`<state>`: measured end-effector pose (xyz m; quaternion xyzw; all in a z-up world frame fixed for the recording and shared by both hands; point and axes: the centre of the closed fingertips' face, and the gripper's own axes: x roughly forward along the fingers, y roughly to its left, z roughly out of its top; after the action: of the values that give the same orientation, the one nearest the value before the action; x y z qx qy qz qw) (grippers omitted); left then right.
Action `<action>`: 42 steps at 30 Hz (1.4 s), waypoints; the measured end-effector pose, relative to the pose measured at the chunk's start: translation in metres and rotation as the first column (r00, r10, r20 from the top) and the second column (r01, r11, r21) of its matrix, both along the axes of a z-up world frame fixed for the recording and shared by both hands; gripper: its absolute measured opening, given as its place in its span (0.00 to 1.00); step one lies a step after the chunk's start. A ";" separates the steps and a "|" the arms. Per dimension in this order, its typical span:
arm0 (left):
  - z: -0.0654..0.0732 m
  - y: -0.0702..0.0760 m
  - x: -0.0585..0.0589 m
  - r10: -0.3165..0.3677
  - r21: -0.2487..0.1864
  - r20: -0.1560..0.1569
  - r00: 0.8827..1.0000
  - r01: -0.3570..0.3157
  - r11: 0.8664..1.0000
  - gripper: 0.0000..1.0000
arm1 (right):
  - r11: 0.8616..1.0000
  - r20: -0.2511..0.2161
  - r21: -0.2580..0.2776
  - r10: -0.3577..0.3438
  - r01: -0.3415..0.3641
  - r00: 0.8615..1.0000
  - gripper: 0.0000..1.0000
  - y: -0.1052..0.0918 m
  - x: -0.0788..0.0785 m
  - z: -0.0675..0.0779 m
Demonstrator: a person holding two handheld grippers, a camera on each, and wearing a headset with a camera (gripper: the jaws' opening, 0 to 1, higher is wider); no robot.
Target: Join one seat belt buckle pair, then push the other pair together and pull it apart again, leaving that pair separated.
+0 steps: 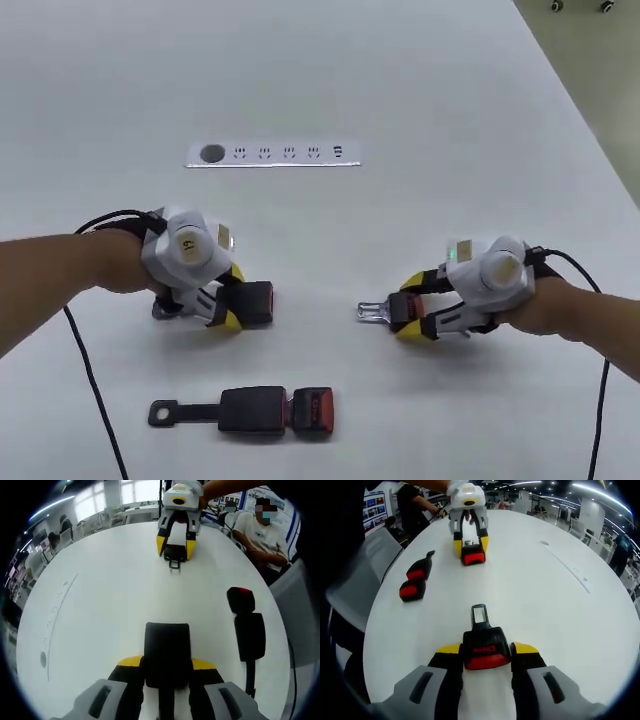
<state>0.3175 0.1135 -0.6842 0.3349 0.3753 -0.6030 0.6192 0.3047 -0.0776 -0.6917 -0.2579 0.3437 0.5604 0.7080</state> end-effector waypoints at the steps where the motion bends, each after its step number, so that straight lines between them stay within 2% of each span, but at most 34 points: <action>1: 0.000 0.000 0.000 0.005 0.000 0.000 1.000 -0.005 1.000 0.35 | 1.000 0.007 -0.008 -0.001 0.001 1.000 0.36 0.000 0.000 0.000; 3: -0.001 0.000 0.002 0.040 0.004 0.006 0.999 -0.040 0.999 0.36 | 0.999 0.013 -0.027 -0.029 0.029 0.999 0.37 -0.001 0.002 -0.002; 5: -0.001 0.002 0.003 0.056 0.016 0.026 0.998 -0.056 0.998 0.43 | 0.994 -0.004 -0.028 -0.109 0.109 0.994 0.41 -0.004 0.006 -0.003; 6: 0.000 0.003 0.003 0.054 0.015 0.029 0.998 -0.054 0.998 0.48 | 0.992 -0.013 -0.010 -0.127 0.127 0.992 0.45 -0.002 0.007 0.000; 8: 0.002 0.006 0.010 0.140 -0.004 0.032 0.990 -0.140 0.990 0.59 | 0.979 0.017 0.029 -0.200 0.200 0.980 0.50 -0.003 0.018 0.004; 10: 0.006 0.010 0.017 0.172 -0.032 0.039 0.984 -0.171 0.985 0.62 | 0.964 0.035 0.066 -0.261 0.259 0.965 0.57 -0.003 0.023 0.012; 11: 0.011 0.008 0.018 0.212 -0.058 0.047 0.976 -0.209 0.976 0.63 | 0.957 0.039 0.081 -0.282 0.278 0.959 0.61 -0.003 0.024 0.015; 12: 0.014 0.008 0.020 0.250 -0.080 0.049 0.967 -0.245 0.966 0.65 | 0.945 0.055 0.090 -0.320 0.315 0.946 0.64 -0.005 0.026 0.023; 13: 0.020 0.009 0.024 0.307 -0.116 0.054 0.950 -0.300 0.947 0.69 | 0.938 0.062 0.092 -0.340 0.333 0.939 0.67 -0.006 0.026 0.026; 14: 0.025 0.010 0.030 0.356 -0.146 0.066 0.932 -0.343 0.928 0.76 | 0.931 0.070 0.104 -0.358 0.350 0.931 0.69 -0.006 0.028 0.026; 15: 0.033 0.011 0.034 0.411 -0.188 0.072 0.909 -0.392 0.901 0.83 | 0.917 0.076 0.129 -0.388 0.376 0.919 0.71 -0.005 0.028 0.031; 16: 0.037 0.012 0.035 0.438 -0.213 0.063 0.897 -0.417 0.884 0.90 | 0.907 0.084 0.143 -0.410 0.396 0.908 0.71 -0.004 0.028 0.036; 17: 0.039 0.014 0.035 0.466 -0.235 0.048 0.883 -0.443 0.865 0.93 | 0.893 0.104 0.156 -0.440 0.423 0.892 0.73 -0.003 0.027 0.045; 18: 0.044 0.017 0.036 0.501 -0.254 0.038 0.865 -0.476 0.842 0.94 | 0.883 0.116 0.168 -0.458 0.438 0.881 0.75 -0.001 0.024 0.055; 19: 0.049 0.019 0.032 0.512 -0.253 0.041 0.858 -0.486 0.836 0.94 | 0.862 0.125 0.201 -0.493 0.465 0.861 0.78 0.001 0.024 0.063; 21: 0.056 0.024 0.031 0.562 -0.279 0.041 0.826 -0.530 0.800 0.94 | 0.834 0.138 0.233 -0.537 0.500 0.832 0.82 0.000 0.026 0.068; 22: 0.063 0.026 0.028 0.598 -0.302 0.032 0.801 -0.562 0.770 0.96 | 0.828 0.137 0.241 -0.546 0.506 0.827 0.83 -0.001 0.027 0.066; 23: 0.068 0.026 0.025 0.604 -0.307 0.031 0.797 -0.567 0.764 0.99 | 0.821 0.132 0.250 -0.554 0.513 0.822 0.84 0.001 0.023 0.069; 24: 0.070 0.029 0.019 0.598 -0.310 0.039 0.801 -0.559 0.769 1.00 | 0.819 0.133 0.251 -0.558 0.517 0.819 0.85 0.004 0.019 0.074; 25: 0.072 0.032 0.018 0.607 -0.321 0.048 0.794 -0.563 0.762 0.99 | 0.815 0.138 0.253 -0.564 0.522 0.814 0.87 0.007 0.014 0.078; 26: 0.074 0.034 0.016 0.619 -0.331 0.043 0.784 -0.574 0.749 1.00 | 0.813 0.144 0.258 -0.567 0.523 0.811 0.89 0.008 0.013 0.078; 27: 0.077 0.036 0.011 0.643 -0.341 0.020 0.766 -0.599 0.724 1.00 | 0.805 0.153 0.268 -0.578 0.529 0.802 0.90 0.010 0.010 0.082; 28: 0.079 0.039 0.008 0.655 -0.344 0.019 0.755 -0.610 0.714 1.00 | 0.797 0.156 0.281 -0.588 0.535 0.794 0.91 0.011 0.009 0.085; 29: 0.084 0.044 0.006 0.667 -0.352 0.034 0.744 -0.616 0.705 1.00 | 0.791 0.161 0.292 -0.595 0.538 0.787 0.92 0.013 0.007 0.088; 30: 0.087 0.045 0.004 0.676 -0.367 0.035 0.736 -0.619 0.694 1.00 | 0.774 0.155 0.315 -0.613 0.550 0.775 0.92 0.015 0.005 0.092; 31: 0.090 0.045 0.000 0.688 -0.389 0.012 0.725 -0.631 0.671 1.00 | 0.762 0.144 0.328 -0.624 0.558 0.768 0.92 0.016 0.003 0.095; 32: 0.092 0.046 -0.004 0.690 -0.388 -0.002 0.724 -0.636 0.667 1.00 | 0.760 0.145 0.323 -0.628 0.564 0.764 0.93 0.018 -0.002 0.097; 33: 0.092 0.048 -0.007 0.691 -0.387 -0.002 0.722 -0.638 0.665 1.00 | 0.760 0.153 0.317 -0.631 0.567 0.761 0.95 0.018 -0.004 0.097; 35: 0.098 0.053 -0.016 0.698 -0.393 0.005 0.716 -0.640 0.660 1.00 | 0.750 0.157 0.335 -0.642 0.571 0.751 0.95 0.022 -0.013 0.108; 36: 0.101 0.054 -0.018 0.707 -0.400 -0.004 0.708 -0.649 0.647 1.00 | 0.743 0.159 0.347 -0.648 0.573 0.745 0.94 0.022 -0.014 0.110; 37: 0.102 0.058 -0.021 0.719 -0.404 -0.025 0.694 -0.665 0.628 1.00 | 0.738 0.168 0.349 -0.656 0.578 0.736 0.94 0.023 -0.017 0.113; 39: 0.106 0.062 -0.026 0.731 -0.397 -0.028 0.682 -0.679 0.618 1.00 | 0.727 0.153 0.355 -0.666 0.588 0.730 0.95 0.026 -0.024 0.116; 41: 0.108 0.067 -0.031 0.741 -0.412 -0.028 0.671 -0.683 0.603 1.00 | 0.718 0.151 0.361 -0.675 0.595 0.722 0.95 0.029 -0.029 0.115; 42: 0.111 0.068 -0.036 0.746 -0.428 -0.041 0.665 -0.686 0.588 1.00 | 0.712 0.152 0.365 -0.681 0.599 0.717 0.95 0.029 -0.031 0.115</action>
<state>0.2812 0.1811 -0.5733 0.0603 0.2985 -0.3402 0.8897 0.2736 -0.0486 -0.5766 -0.0899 0.2242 0.2794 0.9293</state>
